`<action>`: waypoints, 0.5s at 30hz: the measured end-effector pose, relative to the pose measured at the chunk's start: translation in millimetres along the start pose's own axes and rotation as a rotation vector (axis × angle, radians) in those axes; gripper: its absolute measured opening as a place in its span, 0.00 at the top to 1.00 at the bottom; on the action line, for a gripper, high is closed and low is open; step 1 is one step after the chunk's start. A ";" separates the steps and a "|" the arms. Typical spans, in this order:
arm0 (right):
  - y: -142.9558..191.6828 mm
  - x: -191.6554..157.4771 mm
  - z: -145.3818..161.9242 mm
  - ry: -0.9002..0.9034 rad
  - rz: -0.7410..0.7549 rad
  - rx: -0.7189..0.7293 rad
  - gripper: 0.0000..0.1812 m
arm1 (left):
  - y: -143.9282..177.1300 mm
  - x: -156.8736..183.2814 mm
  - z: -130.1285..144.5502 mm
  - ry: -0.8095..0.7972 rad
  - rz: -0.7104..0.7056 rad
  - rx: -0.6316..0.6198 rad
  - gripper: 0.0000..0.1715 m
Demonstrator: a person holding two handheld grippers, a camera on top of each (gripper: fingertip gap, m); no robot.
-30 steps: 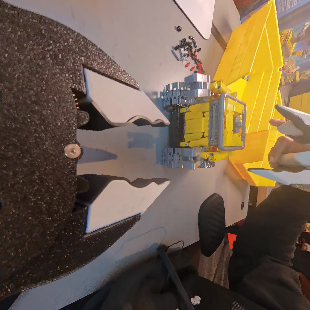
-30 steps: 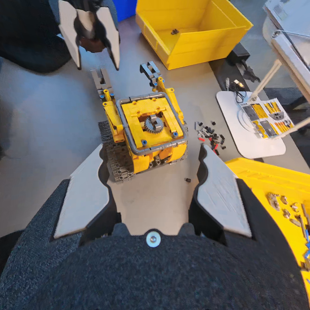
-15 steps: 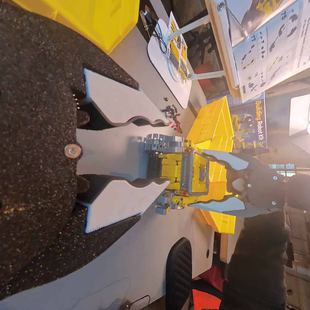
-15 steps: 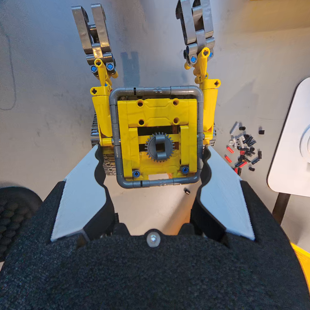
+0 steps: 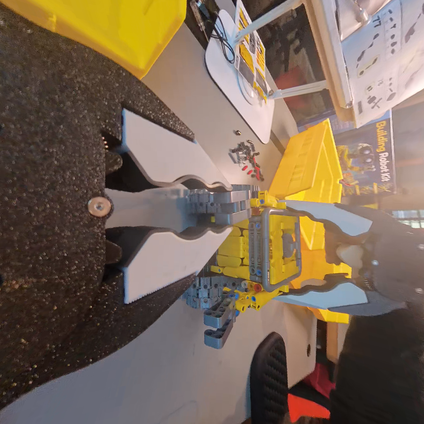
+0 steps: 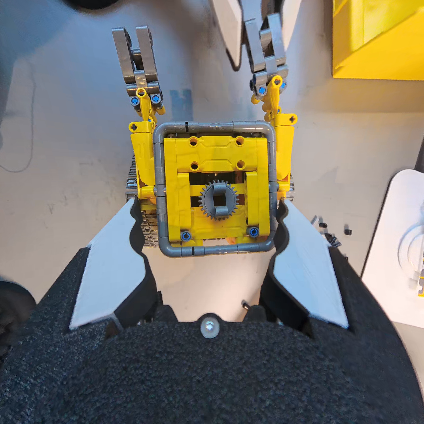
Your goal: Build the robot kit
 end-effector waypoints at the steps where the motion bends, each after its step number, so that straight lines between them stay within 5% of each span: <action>1: -0.3 -0.1 -0.2 0.008 -0.004 0.003 0.36 | 1.1 -4.8 -1.0 0.021 0.035 0.024 0.85; 8: -3.4 -1.0 -2.6 0.066 -0.041 0.029 0.36 | 2.6 -25.1 7.6 0.145 0.271 0.034 0.85; 15: -2.8 0.5 -0.8 0.049 -0.040 0.040 0.36 | 0.6 -24.4 7.7 0.094 0.227 0.029 0.85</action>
Point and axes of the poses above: each gripper's, where its closed fingertips meet, y back along the fingers, z out of its underside, x = y × z across the jaws, the point moved 8 cm from there along y, back along the fingers, and after that the axes turned 14 degrees about -z, right-handed, at the moved point
